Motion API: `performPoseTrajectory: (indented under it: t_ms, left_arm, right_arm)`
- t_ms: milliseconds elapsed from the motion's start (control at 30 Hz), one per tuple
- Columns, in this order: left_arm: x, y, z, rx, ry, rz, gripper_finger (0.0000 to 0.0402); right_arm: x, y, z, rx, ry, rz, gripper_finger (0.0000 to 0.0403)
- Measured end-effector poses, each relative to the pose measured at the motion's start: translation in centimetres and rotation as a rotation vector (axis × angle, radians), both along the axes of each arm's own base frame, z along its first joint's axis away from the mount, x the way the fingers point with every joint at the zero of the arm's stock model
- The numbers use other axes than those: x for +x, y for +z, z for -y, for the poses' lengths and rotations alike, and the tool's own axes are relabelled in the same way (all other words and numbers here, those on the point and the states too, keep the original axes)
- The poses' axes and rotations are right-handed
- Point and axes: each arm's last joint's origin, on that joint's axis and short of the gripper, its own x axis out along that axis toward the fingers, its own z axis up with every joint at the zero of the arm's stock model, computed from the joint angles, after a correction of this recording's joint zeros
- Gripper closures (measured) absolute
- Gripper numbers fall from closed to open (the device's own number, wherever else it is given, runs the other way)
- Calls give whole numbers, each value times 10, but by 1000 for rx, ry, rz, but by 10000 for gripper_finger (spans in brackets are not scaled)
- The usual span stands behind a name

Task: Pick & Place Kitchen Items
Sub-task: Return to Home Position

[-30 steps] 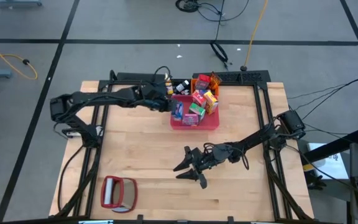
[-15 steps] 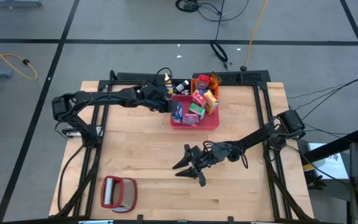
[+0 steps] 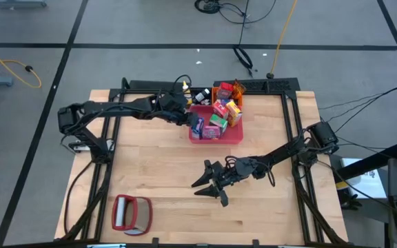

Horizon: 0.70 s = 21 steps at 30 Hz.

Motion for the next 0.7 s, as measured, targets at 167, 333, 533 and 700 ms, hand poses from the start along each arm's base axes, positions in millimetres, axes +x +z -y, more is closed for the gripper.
performPoseTrajectory:
  t_ms: [167,333,533,700]
  left_arm:
    - [1,2,1,-19,-35,29,180]
    - [6,9,1,-21,-143,137,160]
    - [8,17,-4,-18,-276,256,156]
    - [-3,35,-3,114,-255,266,155]
  right_arm:
    - [0,0,0,0,0,0,259]
    - [0,0,0,1,0,0,259]
    - [2,0,6,8,-13,-4,259]
    - [-2,14,20,100,-33,-41,259]
